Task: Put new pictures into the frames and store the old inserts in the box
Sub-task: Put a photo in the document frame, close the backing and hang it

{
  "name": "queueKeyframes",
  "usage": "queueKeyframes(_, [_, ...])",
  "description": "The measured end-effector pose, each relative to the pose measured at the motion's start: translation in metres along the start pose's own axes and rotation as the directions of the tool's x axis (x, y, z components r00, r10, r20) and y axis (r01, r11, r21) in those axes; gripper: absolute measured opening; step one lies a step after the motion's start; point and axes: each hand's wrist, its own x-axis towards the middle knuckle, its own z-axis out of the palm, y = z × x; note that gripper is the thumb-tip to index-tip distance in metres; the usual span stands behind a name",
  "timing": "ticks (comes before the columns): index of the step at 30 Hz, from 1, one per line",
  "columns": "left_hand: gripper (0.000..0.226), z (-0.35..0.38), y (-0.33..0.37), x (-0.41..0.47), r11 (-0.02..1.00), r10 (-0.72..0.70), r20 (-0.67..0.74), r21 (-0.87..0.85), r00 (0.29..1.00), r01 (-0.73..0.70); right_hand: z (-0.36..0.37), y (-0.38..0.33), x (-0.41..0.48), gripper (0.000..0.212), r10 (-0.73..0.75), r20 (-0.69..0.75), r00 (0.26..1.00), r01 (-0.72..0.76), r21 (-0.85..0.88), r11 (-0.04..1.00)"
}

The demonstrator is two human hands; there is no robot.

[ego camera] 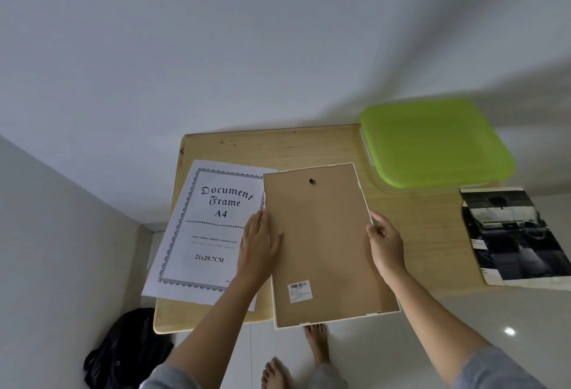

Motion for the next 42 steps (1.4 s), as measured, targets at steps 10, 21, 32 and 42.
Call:
queueKeyframes(10, [0.080,-0.002,-0.017,0.012,0.974,-0.089,0.059,0.211,0.994,0.075,0.019,0.000,0.007,0.029,-0.107,-0.028,0.994,0.099,-0.202,0.974])
queueKeyframes(21, [0.078,-0.001,-0.017,0.018,0.960,-0.143,0.068,0.251,0.987,0.122,0.022,0.006,0.009,0.023,-0.097,-0.084,0.992,0.081,-0.174,0.981])
queueKeyframes(32, [0.087,0.001,-0.019,0.019,0.942,-0.243,-0.008,0.238,0.970,0.238,0.008,0.012,0.006,0.016,-0.166,-0.143,0.976,0.127,-0.249,0.960])
queueKeyframes(42, [0.069,0.000,-0.022,0.023,0.917,-0.336,-0.103,0.191,0.936,0.350,0.021,0.005,0.006,0.028,-0.204,-0.139,0.969,0.161,-0.266,0.950])
